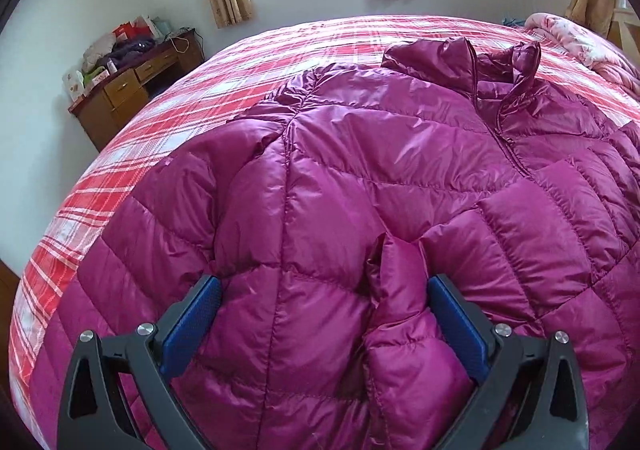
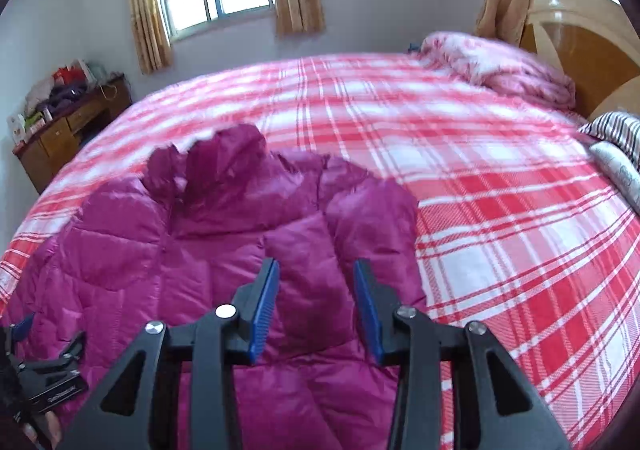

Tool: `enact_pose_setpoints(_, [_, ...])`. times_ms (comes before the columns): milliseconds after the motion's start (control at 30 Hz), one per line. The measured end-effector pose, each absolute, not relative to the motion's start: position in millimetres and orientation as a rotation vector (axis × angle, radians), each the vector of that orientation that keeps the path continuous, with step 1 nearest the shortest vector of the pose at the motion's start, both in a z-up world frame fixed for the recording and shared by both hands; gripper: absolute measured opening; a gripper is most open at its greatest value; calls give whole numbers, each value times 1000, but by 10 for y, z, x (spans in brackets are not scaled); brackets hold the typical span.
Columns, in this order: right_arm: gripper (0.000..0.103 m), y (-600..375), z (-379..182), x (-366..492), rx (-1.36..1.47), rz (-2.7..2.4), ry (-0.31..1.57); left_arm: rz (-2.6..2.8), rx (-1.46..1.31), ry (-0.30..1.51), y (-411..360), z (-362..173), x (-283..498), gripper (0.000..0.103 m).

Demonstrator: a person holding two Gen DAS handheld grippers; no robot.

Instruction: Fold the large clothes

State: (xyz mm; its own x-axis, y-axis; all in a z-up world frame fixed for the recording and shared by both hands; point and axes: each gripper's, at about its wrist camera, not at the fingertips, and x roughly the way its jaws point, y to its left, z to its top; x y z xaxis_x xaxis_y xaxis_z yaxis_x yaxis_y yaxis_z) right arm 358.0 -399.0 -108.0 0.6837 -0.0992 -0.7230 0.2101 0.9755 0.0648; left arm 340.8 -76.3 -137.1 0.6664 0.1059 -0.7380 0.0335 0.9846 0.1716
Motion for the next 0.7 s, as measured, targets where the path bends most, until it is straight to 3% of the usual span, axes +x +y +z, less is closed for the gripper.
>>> enact_pose_setpoints(133, [41, -4096, -1379, 3624, 185, -169, 854, 45, 180, 841, -760, -1379, 3409, 102])
enact_pose_setpoints(367, [41, -4044, -1270, 3586, 153, -186, 862, 48, 181, 842, -782, -1387, 3428, 102])
enact_pose_setpoints(500, [63, -3863, -1053, 3278, 158, -151, 820, 49, 181, 840, -785, -1392, 3430, 102])
enact_pose_setpoints(700, [65, -3433, -1244, 3172, 84, -87, 866, 46, 176, 841, -777, -1393, 3426, 102])
